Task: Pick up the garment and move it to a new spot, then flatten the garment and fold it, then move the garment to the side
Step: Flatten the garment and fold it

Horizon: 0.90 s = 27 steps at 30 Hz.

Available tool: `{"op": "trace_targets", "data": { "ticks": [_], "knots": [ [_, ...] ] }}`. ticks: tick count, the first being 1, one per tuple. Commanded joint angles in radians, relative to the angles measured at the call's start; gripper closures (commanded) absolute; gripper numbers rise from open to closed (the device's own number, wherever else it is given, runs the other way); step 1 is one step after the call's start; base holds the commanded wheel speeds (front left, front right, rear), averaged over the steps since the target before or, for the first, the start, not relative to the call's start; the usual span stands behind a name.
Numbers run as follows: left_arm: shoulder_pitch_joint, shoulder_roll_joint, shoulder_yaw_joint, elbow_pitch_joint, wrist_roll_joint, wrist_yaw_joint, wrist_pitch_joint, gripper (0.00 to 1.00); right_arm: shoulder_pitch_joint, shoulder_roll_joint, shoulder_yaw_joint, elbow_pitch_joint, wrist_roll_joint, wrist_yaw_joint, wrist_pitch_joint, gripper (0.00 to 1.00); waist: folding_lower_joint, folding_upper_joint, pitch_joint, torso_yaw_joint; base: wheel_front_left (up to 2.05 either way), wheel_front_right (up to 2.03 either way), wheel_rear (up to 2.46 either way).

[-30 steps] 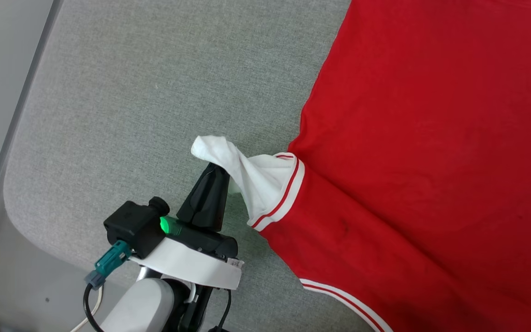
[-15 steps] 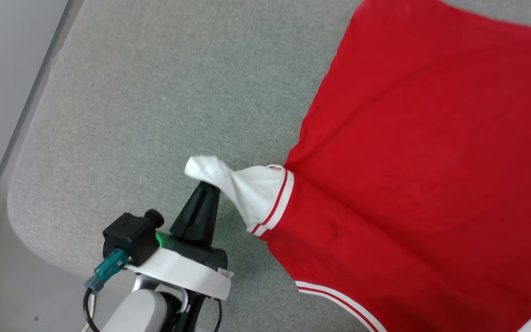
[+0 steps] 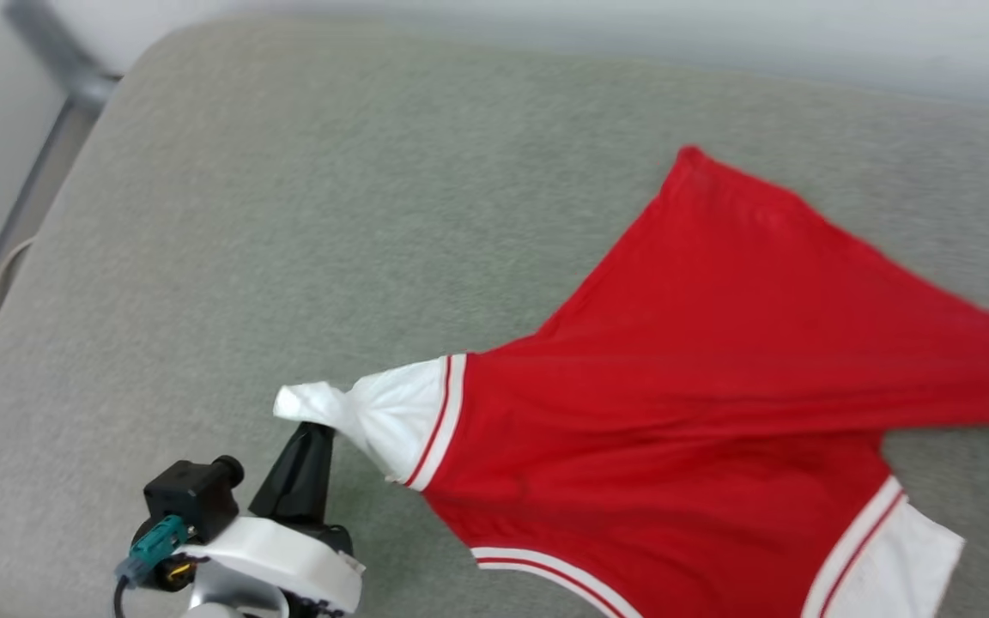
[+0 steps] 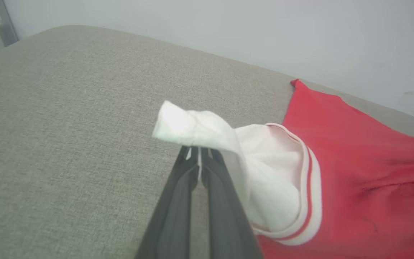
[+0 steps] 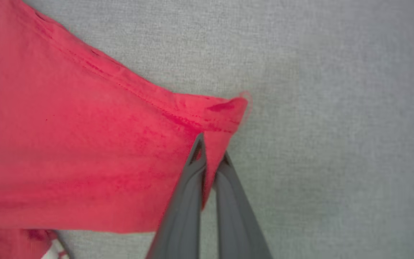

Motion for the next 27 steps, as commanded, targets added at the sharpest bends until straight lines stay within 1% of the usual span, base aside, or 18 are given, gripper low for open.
{"op": "trace_targets", "data": {
  "ticks": [1,3,7,12,15,18,20,21,22,23,27],
  "knots": [
    [0.017,0.016,0.013,0.004,-0.007,0.004,0.002,1.0,0.067,0.023,-0.023,-0.041,0.006,-0.001,-0.006,1.0,0.0001,-0.0001,-0.059,-0.072,0.0,0.0,0.0],
    [0.029,0.022,0.021,0.009,-0.016,0.009,0.008,1.0,0.165,0.057,-0.056,-0.111,0.005,-0.001,-0.016,1.0,0.0001,-0.0001,-0.072,-0.1,0.0,0.0,0.0],
    [0.055,0.048,0.039,0.021,-0.029,0.013,0.02,1.0,0.352,0.161,-0.139,-0.237,-0.006,-0.001,-0.039,1.0,0.0001,-0.0001,-0.096,-0.151,0.0,0.0,0.0],
    [0.086,0.068,0.048,0.023,-0.038,0.026,0.037,1.0,0.557,0.322,-0.207,-0.347,-0.029,-0.001,-0.066,1.0,0.0001,-0.0001,-0.131,-0.195,0.0,0.0,0.0],
    [0.097,0.079,0.053,0.017,-0.042,0.035,0.049,1.0,0.65,0.405,-0.219,-0.384,-0.023,-0.001,-0.082,1.0,0.0001,-0.0001,-0.145,-0.217,0.0,0.0,0.0],
    [0.108,0.085,0.054,0.01,-0.048,0.041,0.059,1.0,0.702,0.441,-0.205,-0.364,-0.001,-0.001,-0.099,1.0,0.0001,-0.0001,-0.151,-0.233,0.0,0.0,0.0],
    [0.109,0.09,0.053,0.008,-0.05,0.04,0.065,1.0,0.711,0.449,-0.189,-0.337,0.018,-0.001,-0.118,1.0,0.0001,-0.0001,-0.153,-0.24,0.0,0.0,0.0],
    [0.109,0.09,0.052,0.007,-0.051,0.04,0.068,1.0,0.707,0.45,-0.185,-0.325,0.028,-0.001,-0.135,0.96,0.0001,-0.0001,-0.154,-0.242,0.0,0.0,0.0],
    [0.109,0.091,0.051,0.006,-0.052,0.04,0.07,1.0,0.702,0.451,-0.177,-0.305,0.046,-0.001,-0.151,0.56,0.0001,-0.0001,-0.156,-0.244,0.0,0.0,0.0],
    [0.11,0.091,0.049,0.006,-0.051,0.04,0.072,1.0,0.696,0.452,-0.168,-0.291,0.059,-0.001,-0.176,0.0,0.0001,-0.0001,-0.158,-0.245,0.0,0.0,0.0],
    [0.11,0.089,0.042,0.006,-0.052,0.042,0.079,1.0,0.66,0.452,-0.159,-0.285,0.058,-0.001,-0.321,0.0,0.0001,-0.0001,-0.169,-0.24,0.0,0.0,0.0]
  ]
}}
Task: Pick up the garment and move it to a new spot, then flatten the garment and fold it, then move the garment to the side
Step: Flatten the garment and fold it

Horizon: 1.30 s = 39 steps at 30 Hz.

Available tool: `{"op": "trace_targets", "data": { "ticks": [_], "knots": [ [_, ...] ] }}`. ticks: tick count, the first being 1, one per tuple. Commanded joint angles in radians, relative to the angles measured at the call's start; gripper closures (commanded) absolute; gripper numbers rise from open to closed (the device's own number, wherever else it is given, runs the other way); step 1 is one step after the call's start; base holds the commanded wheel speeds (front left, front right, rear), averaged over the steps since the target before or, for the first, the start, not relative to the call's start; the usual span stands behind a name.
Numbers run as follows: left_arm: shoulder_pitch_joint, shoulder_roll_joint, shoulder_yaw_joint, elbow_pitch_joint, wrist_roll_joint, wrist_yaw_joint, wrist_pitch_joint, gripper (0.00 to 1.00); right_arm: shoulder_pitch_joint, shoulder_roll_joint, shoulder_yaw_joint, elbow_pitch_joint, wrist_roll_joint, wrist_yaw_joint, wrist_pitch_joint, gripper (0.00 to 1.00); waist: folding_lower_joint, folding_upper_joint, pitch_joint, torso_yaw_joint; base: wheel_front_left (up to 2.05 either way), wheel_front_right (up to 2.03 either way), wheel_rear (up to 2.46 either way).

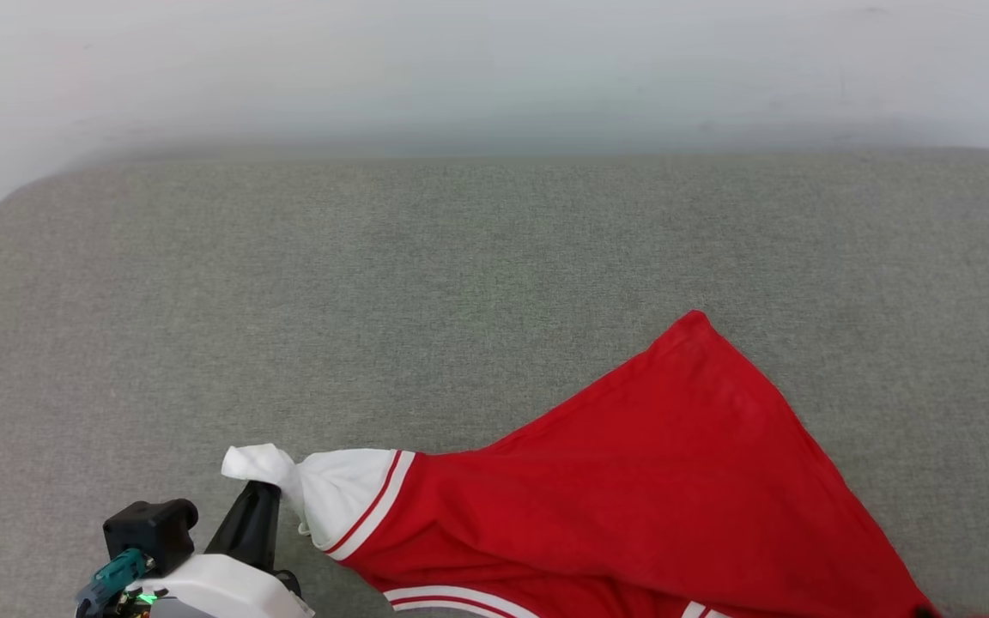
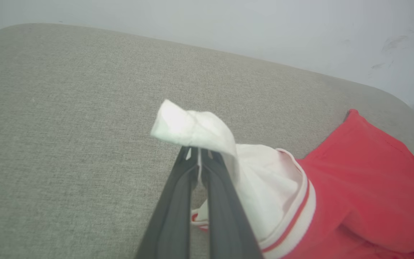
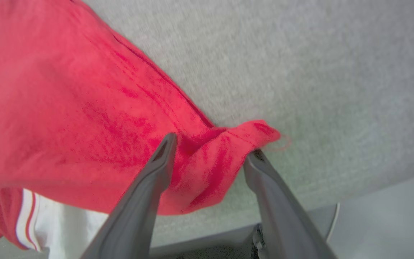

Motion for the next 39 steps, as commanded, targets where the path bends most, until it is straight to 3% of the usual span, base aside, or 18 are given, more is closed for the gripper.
{"op": "trace_targets", "data": {
  "ticks": [1,8,14,19,24,29,33,39],
  "knots": [
    [0.01,0.0,-0.002,-0.005,-0.001,0.004,0.003,1.0,-0.032,0.002,0.001,-0.013,-0.013,-0.001,-0.065,0.0,0.0001,-0.0001,-0.005,0.005,0.0,0.0,0.0],
    [-0.013,-0.009,-0.012,-0.009,0.004,0.0,-0.001,1.0,-0.133,-0.018,0.024,-0.031,-0.059,-0.001,-0.352,0.0,0.0001,-0.0001,-0.005,0.028,0.0,0.0,0.0],
    [-0.048,-0.02,-0.026,-0.013,0.013,-0.001,-0.009,1.0,-0.273,-0.075,0.103,0.03,-0.088,-0.001,-0.409,0.0,0.0001,-0.0001,0.022,0.053,0.0,0.0,0.0],
    [-0.085,-0.035,-0.043,-0.014,0.021,-0.012,-0.012,1.0,-0.407,-0.179,0.202,0.103,-0.077,-0.001,-0.304,0.0,0.0001,-0.0001,0.052,0.088,0.0,0.0,0.0],
    [-0.134,-0.059,-0.072,-0.005,0.029,-0.032,-0.019,1.0,-0.53,-0.304,0.315,0.152,-0.007,-0.001,-0.065,0.0,0.0001,-0.0001,0.087,0.137,0.0,0.0,0.0],
    [-0.188,-0.089,-0.1,0.008,0.039,-0.053,-0.028,1.0,-0.64,-0.387,0.394,0.185,0.063,-0.001,0.154,0.0,0.0001,-0.0001,0.137,0.182,0.0,0.0,0.0],
    [-0.231,-0.109,-0.113,0.023,0.045,-0.066,-0.038,1.0,-0.709,-0.422,0.453,0.217,0.083,-0.001,0.221,0.0,0.0001,-0.0001,0.177,0.21,0.0,0.0,0.0],
    [-0.27,-0.126,-0.129,0.032,0.054,-0.08,-0.051,1.0,-0.761,-0.44,0.521,0.284,0.114,-0.001,0.223,0.0,0.0001,-0.0001,0.214,0.237,0.0,0.0,0.0]
  ]
}}
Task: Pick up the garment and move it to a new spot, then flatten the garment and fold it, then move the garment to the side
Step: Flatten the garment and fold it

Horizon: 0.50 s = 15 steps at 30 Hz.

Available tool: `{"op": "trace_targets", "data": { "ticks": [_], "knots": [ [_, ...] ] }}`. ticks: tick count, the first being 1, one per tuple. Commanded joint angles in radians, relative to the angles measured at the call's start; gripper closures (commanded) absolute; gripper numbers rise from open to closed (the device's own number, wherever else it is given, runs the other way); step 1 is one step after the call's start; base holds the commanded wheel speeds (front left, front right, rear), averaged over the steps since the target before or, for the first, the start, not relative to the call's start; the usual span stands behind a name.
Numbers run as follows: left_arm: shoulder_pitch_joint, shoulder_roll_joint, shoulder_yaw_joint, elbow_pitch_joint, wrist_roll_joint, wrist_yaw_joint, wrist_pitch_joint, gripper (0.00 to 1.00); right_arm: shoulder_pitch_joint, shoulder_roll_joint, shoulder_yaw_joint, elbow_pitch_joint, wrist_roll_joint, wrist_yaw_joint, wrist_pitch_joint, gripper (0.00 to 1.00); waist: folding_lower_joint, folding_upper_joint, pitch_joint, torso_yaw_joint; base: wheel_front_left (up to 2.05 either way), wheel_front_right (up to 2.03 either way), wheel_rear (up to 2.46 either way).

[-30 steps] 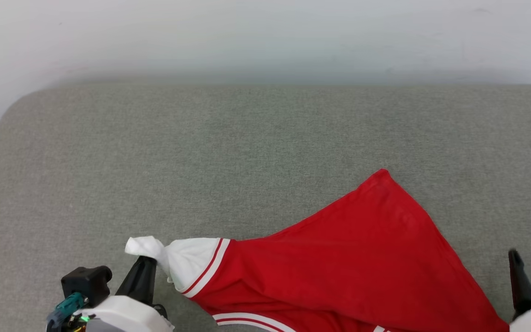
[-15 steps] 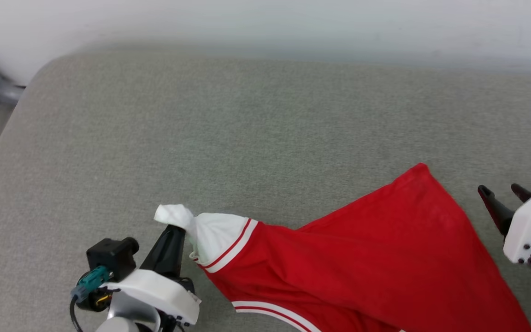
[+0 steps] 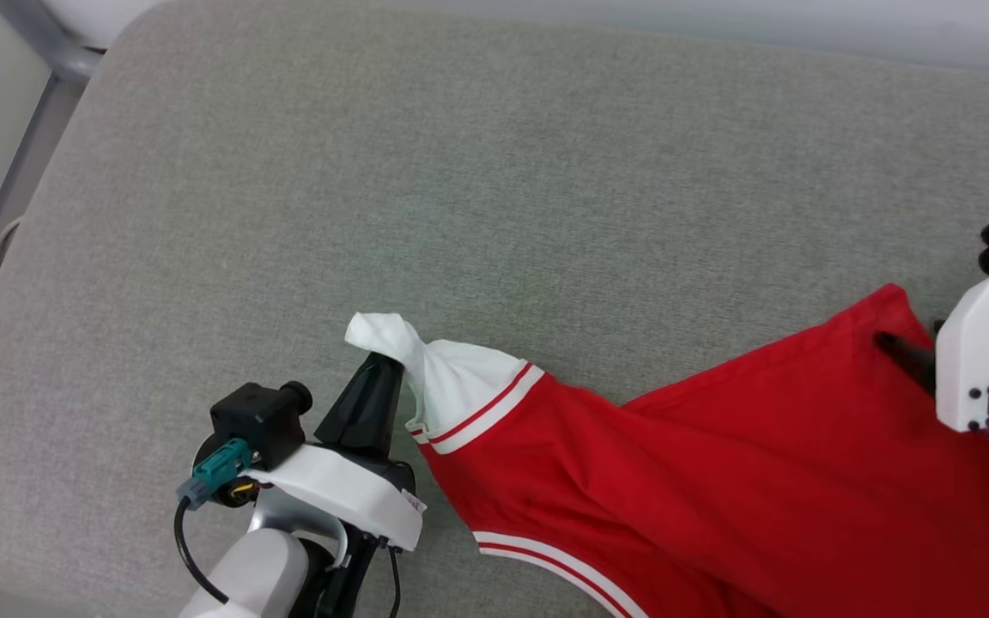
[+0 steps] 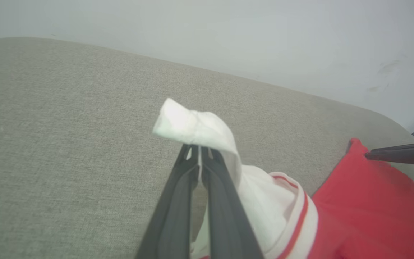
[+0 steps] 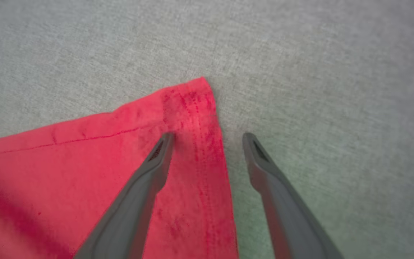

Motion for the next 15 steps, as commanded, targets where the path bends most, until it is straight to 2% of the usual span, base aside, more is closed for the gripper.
{"op": "trace_targets", "data": {
  "ticks": [1,5,8,9,10,11,12,15],
  "knots": [
    [-0.011,-0.002,-0.002,0.004,0.003,-0.004,-0.008,1.0,-0.013,-0.007,0.018,0.012,0.007,-0.001,-0.006,0.0,-0.0002,0.0,0.017,0.017,0.0,0.0,0.0],
    [-0.023,-0.012,-0.004,0.017,-0.001,-0.013,-0.017,1.0,-0.011,-0.007,0.095,0.078,0.042,-0.001,-0.023,0.0,-0.0002,0.0,0.031,0.023,0.0,0.0,0.0],
    [-0.026,-0.015,-0.006,0.028,-0.004,-0.016,-0.022,1.0,0.008,0.001,0.156,0.127,0.081,0.001,0.005,0.0,-0.0002,0.0,0.037,0.023,0.0,0.0,0.0],
    [-0.027,-0.016,-0.005,0.031,-0.005,-0.017,-0.024,1.0,0.014,-0.001,0.173,0.14,0.092,0.001,0.012,0.05,-0.0002,0.0,0.038,0.023,0.0,0.0,0.0],
    [-0.028,-0.017,-0.006,0.033,-0.005,-0.018,-0.026,1.0,0.017,-0.001,0.186,0.153,0.108,0.001,0.022,0.54,-0.0002,0.0,0.038,0.023,0.0,0.0,0.0],
    [-0.028,-0.017,-0.006,0.035,-0.005,-0.019,-0.026,1.0,0.018,-0.003,0.198,0.161,0.121,0.001,0.029,0.75,-0.0002,0.0,0.038,0.023,0.0,0.0,0.0],
    [-0.028,-0.017,-0.007,0.038,-0.006,-0.02,-0.027,1.0,0.018,-0.007,0.208,0.165,0.13,0.001,0.026,1.0,-0.0002,0.0,0.036,0.022,0.0,0.0,0.0],
    [-0.021,-0.016,-0.006,0.047,-0.009,-0.021,-0.027,1.0,-0.007,-0.027,0.221,0.162,0.149,0.0,0.007,1.0,-0.0002,0.0,0.02,0.018,0.0,0.0,0.0]
  ]
}}
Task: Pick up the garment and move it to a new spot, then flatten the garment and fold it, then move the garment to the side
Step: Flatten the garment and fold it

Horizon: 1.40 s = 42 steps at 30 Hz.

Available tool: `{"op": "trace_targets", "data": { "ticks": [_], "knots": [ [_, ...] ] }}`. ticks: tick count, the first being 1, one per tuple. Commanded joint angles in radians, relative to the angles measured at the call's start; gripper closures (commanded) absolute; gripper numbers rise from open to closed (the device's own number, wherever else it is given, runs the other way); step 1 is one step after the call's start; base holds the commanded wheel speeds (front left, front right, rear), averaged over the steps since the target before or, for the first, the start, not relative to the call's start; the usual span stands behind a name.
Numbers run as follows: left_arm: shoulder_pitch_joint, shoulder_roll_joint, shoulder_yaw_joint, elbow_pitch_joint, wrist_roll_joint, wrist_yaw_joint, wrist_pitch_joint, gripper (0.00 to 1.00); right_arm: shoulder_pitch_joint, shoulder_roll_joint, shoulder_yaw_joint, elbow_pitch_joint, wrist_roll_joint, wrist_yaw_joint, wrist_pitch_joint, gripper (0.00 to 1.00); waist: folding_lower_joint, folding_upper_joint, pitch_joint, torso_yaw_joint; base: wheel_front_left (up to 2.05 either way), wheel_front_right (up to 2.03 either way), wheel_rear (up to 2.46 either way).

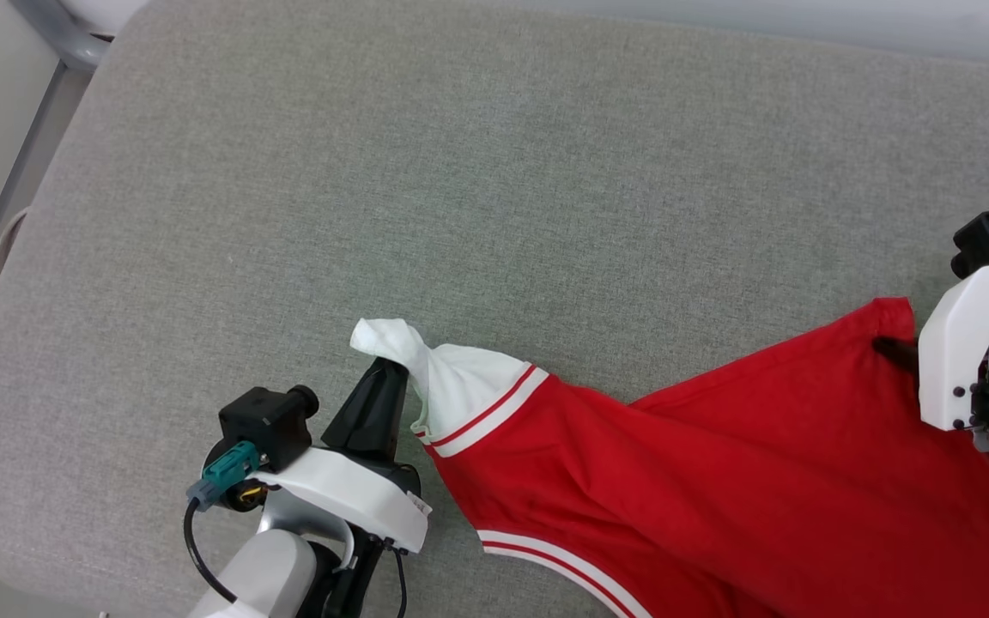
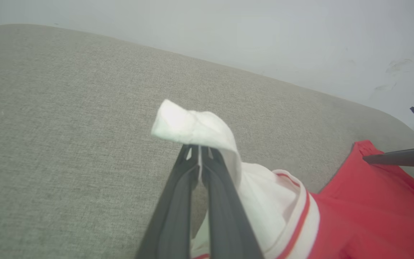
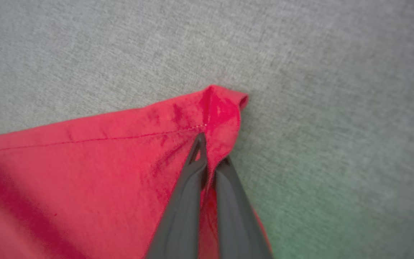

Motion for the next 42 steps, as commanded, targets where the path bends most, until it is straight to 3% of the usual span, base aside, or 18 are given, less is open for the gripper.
{"op": "trace_targets", "data": {
  "ticks": [1,12,23,31,42],
  "knots": [
    [-0.005,0.002,0.004,0.003,-0.004,-0.005,-0.002,1.0,0.036,0.014,0.033,0.033,0.008,0.002,0.006,1.0,0.0,-0.0001,-0.013,-0.005,0.0,0.0,0.0],
    [-0.083,0.088,0.062,0.011,0.006,0.005,0.02,1.0,-0.062,-0.02,-0.029,-0.011,0.005,0.001,-0.13,1.0,0.0,-0.0001,-0.128,-0.07,0.0,0.0,0.0],
    [-0.394,0.175,0.115,0.118,0.003,-0.054,0.116,1.0,-0.202,0.04,-0.115,0.031,-0.116,0.0,-0.216,1.0,0.0,-0.0001,-0.177,-0.174,0.0,0.0,0.0],
    [-0.713,0.192,0.139,0.285,0.027,-0.074,0.155,1.0,-0.43,0.087,-0.192,0.078,-0.246,0.0,-0.315,1.0,0.0,-0.0001,-0.121,-0.228,0.0,0.0,0.0],
    [-1.166,0.242,0.153,0.526,0.108,-0.079,0.122,1.0,-0.812,0.129,-0.315,0.173,-0.462,-0.005,-0.478,1.0,0.0,-0.0001,0.056,-0.259,0.0,0.0,0.0]
  ]
}}
